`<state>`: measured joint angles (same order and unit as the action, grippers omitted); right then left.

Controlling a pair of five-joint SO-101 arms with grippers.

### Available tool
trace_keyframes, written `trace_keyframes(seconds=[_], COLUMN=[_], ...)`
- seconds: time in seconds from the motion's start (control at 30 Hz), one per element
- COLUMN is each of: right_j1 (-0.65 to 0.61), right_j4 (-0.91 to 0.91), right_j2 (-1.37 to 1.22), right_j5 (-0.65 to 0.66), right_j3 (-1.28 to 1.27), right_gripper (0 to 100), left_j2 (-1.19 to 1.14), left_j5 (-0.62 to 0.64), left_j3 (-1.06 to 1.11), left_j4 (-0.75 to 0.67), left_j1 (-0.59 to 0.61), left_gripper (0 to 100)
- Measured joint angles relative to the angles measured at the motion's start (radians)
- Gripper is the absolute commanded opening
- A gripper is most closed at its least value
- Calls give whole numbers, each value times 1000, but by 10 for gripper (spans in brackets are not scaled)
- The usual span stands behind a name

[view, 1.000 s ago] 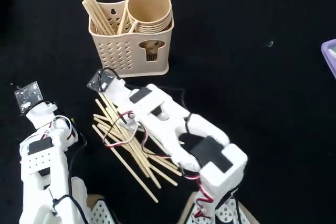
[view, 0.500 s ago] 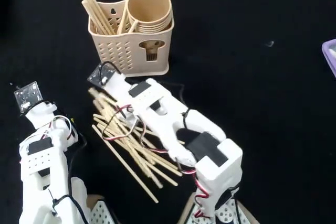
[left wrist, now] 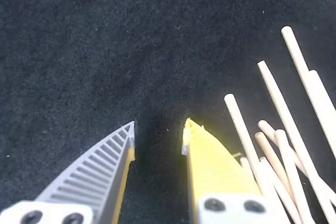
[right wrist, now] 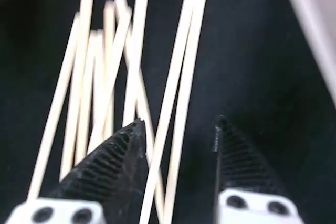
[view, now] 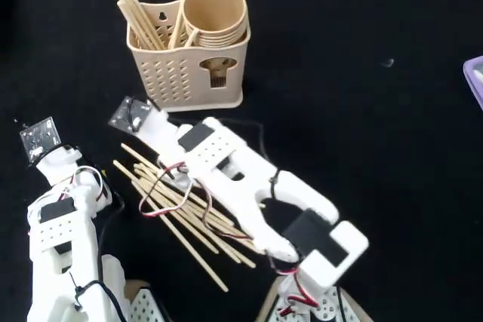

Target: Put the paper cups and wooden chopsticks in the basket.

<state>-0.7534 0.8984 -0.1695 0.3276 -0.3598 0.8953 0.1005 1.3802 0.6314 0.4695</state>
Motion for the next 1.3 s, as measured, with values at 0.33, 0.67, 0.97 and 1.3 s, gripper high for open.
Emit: trace_keyframes(seconds=[0.33,0.67,0.97,1.3], right_j1=[23,38,63,74], right_j4=[-23,215,325,-275], right_j2=[-239,-160,365,532], right_j5=[6,92,92,-77], right_j3=[150,212,226,275], right_gripper=[60,10,11,11], left_j2=[0,0,0,0], left_j5=[0,0,0,0], left_j3=[0,0,0,0], left_j4=[0,0,0,0], left_j1=[0,0,0,0], left_gripper=[152,152,152,152])
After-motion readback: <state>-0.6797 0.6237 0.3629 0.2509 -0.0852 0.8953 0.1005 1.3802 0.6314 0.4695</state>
